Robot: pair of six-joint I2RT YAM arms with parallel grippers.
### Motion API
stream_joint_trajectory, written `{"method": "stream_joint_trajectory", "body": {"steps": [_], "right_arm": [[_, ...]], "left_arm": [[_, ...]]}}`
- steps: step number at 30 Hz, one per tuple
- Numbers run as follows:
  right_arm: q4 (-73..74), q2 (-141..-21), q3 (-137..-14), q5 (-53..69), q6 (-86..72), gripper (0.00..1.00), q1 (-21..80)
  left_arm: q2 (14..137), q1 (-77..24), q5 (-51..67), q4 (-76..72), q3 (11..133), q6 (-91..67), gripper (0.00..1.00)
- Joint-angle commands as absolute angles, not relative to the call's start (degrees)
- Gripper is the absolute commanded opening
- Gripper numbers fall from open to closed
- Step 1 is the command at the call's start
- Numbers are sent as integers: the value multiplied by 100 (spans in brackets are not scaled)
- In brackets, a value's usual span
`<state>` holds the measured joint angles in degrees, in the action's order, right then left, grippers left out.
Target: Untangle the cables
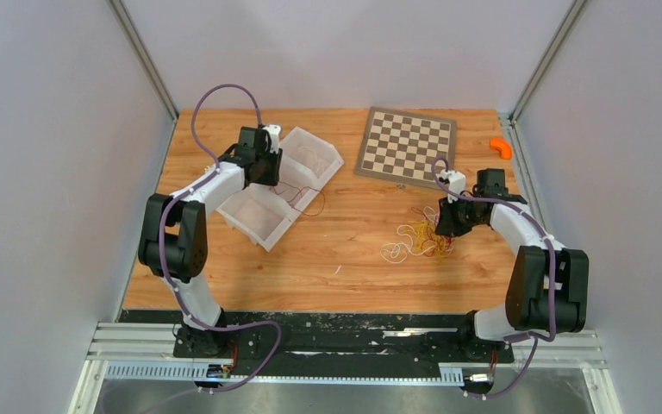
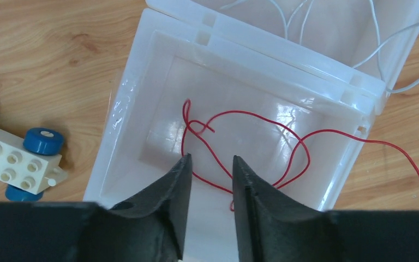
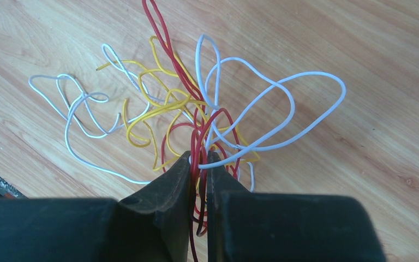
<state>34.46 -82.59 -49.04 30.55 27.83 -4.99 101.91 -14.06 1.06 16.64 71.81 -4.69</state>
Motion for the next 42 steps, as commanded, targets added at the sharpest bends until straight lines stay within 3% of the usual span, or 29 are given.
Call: {"method": "stream_joint_trajectory", "body": {"steps": [1,5,10,13,16,27,32,37,42], "right_arm": [[3565,-8089,-5090,3224,2964,13,-552],[3615,-7956,-5026,3250,2997,13,-562],[3630,-7838,-4924,3289,2997,14,-562],[3630,-7809,-4896,3300,2969,14,-562],[3632,-7792,-4887,3318,2930,14,-562],[3669,-7746,-4869,3350,2804,14,-561],[3696,-7747,-4891,3307,2777,14,-562],[3697,-7773,-4904,3276,2773,14,-562],[3684,-7875,-4973,3250,2790,14,-562]], "left_arm": [[9709,-1361,492,1629,7496,-274,50],[9048,-1347,1165,1774,7383,219,68],[8635,-1499,2805,2468,7368,1470,73],[8787,-1818,3442,3401,7580,2249,69],[9099,-2353,3323,3940,7682,2587,67],[10101,-3038,2251,3409,7895,2370,65],[10424,-3128,2124,3579,8077,2554,58],[10668,-3140,2052,3841,8302,2647,41],[10899,-3138,2168,4226,8665,2754,34]]}}
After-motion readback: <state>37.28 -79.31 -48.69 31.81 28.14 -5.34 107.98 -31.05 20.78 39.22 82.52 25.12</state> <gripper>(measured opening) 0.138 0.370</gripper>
